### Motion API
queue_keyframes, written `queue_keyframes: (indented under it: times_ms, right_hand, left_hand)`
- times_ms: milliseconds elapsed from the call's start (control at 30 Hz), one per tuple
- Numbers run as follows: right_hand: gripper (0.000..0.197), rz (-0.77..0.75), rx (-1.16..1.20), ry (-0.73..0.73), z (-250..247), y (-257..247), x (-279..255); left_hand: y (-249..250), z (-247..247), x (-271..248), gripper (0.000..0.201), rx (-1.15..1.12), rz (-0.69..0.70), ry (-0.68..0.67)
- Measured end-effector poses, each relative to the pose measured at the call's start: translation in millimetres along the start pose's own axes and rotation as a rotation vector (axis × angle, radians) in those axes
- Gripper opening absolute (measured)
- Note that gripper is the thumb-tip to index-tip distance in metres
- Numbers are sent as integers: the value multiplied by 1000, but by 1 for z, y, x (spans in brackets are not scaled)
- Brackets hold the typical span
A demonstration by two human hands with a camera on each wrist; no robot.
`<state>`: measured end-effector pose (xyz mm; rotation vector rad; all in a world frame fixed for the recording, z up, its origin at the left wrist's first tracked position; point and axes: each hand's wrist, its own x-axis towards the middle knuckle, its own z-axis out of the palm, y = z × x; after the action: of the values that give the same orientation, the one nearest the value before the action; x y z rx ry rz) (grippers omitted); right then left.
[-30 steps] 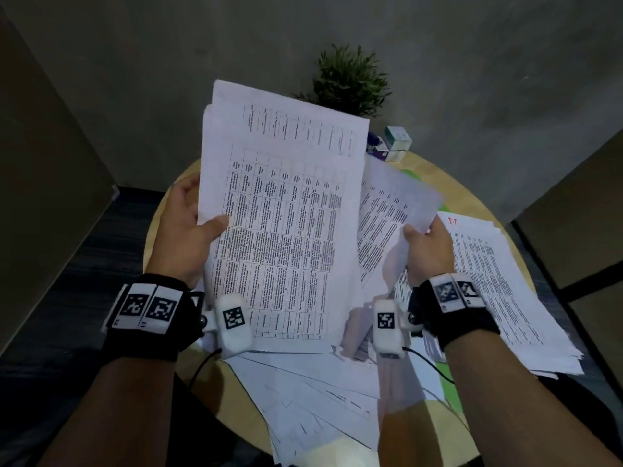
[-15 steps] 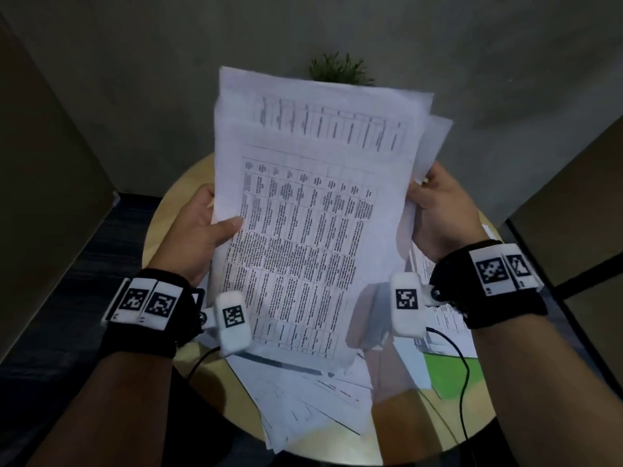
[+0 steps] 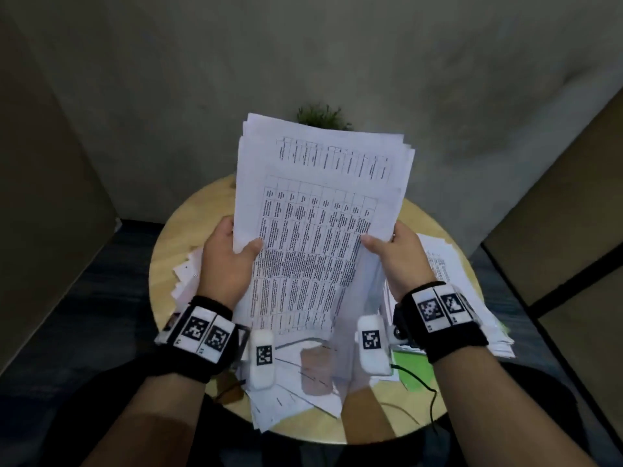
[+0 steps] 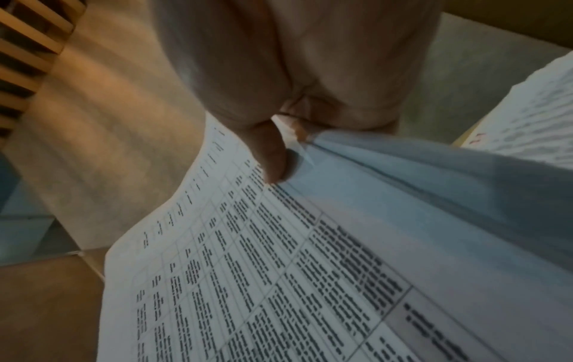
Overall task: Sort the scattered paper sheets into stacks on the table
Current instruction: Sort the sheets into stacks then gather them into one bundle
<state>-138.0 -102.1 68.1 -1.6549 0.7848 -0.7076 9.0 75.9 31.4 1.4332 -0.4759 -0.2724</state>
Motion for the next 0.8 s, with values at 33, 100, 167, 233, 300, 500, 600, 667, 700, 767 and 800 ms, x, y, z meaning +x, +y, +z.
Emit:
queue_keyframes:
  times_ms: [33,100,167,233,300,500,600,667,700,767,800]
  right_hand:
    - [30,-8,-18,24,-3,-5,-3]
    - [28,-40,-46,54,-8,-15,-8]
    - [27,-98,-50,73,-12,-25,-15]
    - [26,-143,-28,87,-16,-31,-23]
    - [25,-166,18,87,-20,-34,-34]
    - [27,-159,103,57,-30,-19,-56]
    - [30,-156,141,33,-34,-11,-58]
    - [28,-130,146,20,-38,-2,-56]
    - [28,-104,136,16,-39,3,-56]
    - [32,-40,118,6,-39,16,-57]
    - [32,-12,101,8,-39,23,-57]
  left_hand:
    - [2,3,-6,36,8,12,25]
    - [6,12,-18,35,21,26,71]
    - [14,22,-29,33,28,44,114]
    - [21,32,-40,30,25,70,157]
    - [28,39,-51,28,0,86,198]
    - [24,45,-79,28,-31,65,301]
    - [20,48,-87,32,-31,45,310]
    - [18,50,-89,34,-7,26,280]
    - [17,51,-90,35,4,11,260]
    - [13,51,-92,34,39,-33,225]
    - [10,52,-93,35,52,-58,215]
